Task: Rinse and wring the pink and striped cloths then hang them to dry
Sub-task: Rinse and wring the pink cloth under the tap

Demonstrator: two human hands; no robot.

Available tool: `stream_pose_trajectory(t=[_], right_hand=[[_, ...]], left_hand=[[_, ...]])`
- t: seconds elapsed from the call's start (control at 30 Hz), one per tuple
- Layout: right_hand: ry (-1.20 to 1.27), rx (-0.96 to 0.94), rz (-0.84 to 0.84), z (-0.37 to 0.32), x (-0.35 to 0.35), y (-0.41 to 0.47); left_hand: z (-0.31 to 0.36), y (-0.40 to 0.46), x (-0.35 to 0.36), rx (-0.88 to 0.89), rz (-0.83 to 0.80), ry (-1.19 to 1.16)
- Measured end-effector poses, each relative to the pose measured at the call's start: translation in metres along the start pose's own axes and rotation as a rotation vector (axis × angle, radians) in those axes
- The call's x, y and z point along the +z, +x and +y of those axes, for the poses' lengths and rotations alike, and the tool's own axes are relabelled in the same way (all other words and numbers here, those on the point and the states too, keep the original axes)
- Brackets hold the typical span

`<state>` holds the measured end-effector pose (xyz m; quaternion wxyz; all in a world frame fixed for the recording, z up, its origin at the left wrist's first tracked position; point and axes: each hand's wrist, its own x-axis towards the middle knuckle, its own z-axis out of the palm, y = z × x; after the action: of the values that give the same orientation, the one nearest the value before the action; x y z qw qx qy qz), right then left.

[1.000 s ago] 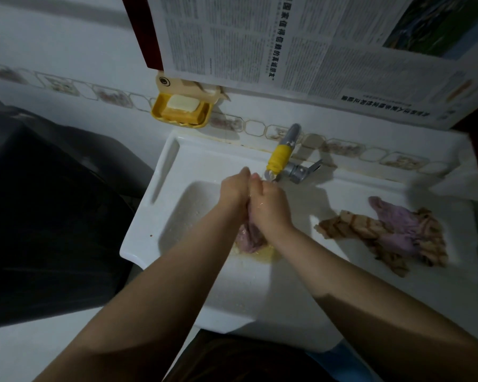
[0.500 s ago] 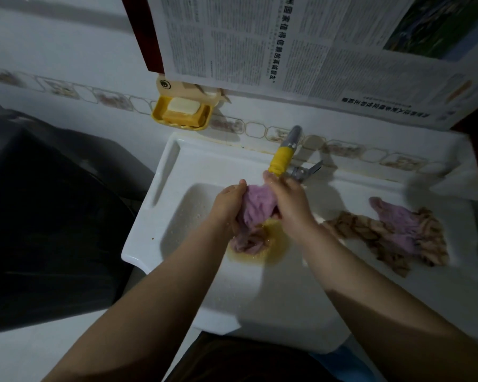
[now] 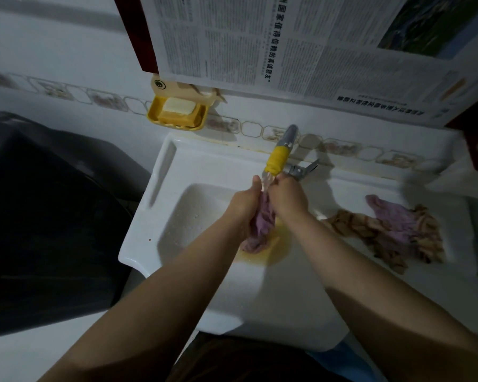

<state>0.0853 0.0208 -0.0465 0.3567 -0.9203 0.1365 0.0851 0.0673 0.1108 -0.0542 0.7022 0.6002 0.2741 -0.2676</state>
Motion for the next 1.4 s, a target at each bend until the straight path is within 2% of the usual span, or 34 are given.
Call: stream_pose_trajectory(t=[0.07,0.13,0.17,0.2,0.27,0.33,0.37,0.43,0.5,0.57,0.67,0.7,0.77,0.87,0.93,1.07,1.17,1.23,1.33,1.4], right_hand=[[0.281,0.117,-0.152,0.01,-0.011,0.015],[0.623,0.169,-0.319,0.016,-0.014,0.015],[0.709,0.189,-0.414,0.017,-0.015,0.011],[0.68,0.153,-0.502,0.018,-0.014,0.007],[0.405,0.003,-0.665,0.027,-0.011,0.007],[0.084,-0.163,-0.71,0.031,-0.011,0.007],[0.002,-0.192,-0.732,0.029,-0.013,0.008],[0.001,-0.193,-0.708,0.023,-0.019,0.007],[0.188,-0.071,-0.639,0.02,-0.019,0.002],[0.525,0.135,-0.56,0.024,-0.013,0.002],[1.039,0.387,-0.536,0.031,-0.009,0.004],[1.146,0.427,-0.547,0.029,-0.011,0.005],[1.201,0.474,-0.582,0.029,-0.011,0.004],[1.14,0.51,-0.628,0.042,0.0,0.003],[0.984,0.522,-0.688,0.059,0.017,0.007],[0.385,0.557,-0.691,0.091,0.062,0.004],[0.004,0.397,-0.699,0.116,0.089,0.009],[0.011,0.354,-0.673,0.121,0.099,0.013],[0.246,0.568,-0.525,0.122,0.113,0.017],[0.196,0.614,-0.526,0.14,0.132,0.028]], left_hand=[[0.004,-0.003,-0.006,0.075,-0.028,0.166],[0.013,-0.002,-0.018,0.019,-0.133,0.146],[0.016,-0.004,-0.022,-0.027,-0.21,0.122],[0.017,-0.003,-0.027,-0.071,-0.281,0.128],[0.022,-0.006,-0.03,-0.07,-0.323,0.226],[0.025,-0.006,-0.03,0.03,-0.287,0.404],[0.026,-0.007,-0.031,0.086,-0.275,0.458],[0.023,-0.005,-0.033,0.15,-0.287,0.437],[0.018,-0.002,-0.038,0.152,-0.339,0.302],[0.011,0.002,-0.046,0.194,-0.382,0.281],[-0.014,0.0,-0.057,0.24,-0.455,0.455],[-0.024,0.002,-0.059,0.254,-0.455,0.503],[-0.034,0.005,-0.059,0.279,-0.362,0.593],[-0.033,0.004,-0.068,0.266,-0.232,0.602],[-0.028,0.002,-0.079,0.244,-0.144,0.664],[-0.024,-0.008,-0.092,0.261,-0.041,1.146],[-0.023,-0.013,-0.099,0.222,0.053,1.291],[-0.02,-0.018,-0.106,0.233,0.115,1.309],[-0.012,-0.022,-0.119,0.253,0.229,1.25],[-0.006,-0.02,-0.125,0.209,0.254,1.161]])
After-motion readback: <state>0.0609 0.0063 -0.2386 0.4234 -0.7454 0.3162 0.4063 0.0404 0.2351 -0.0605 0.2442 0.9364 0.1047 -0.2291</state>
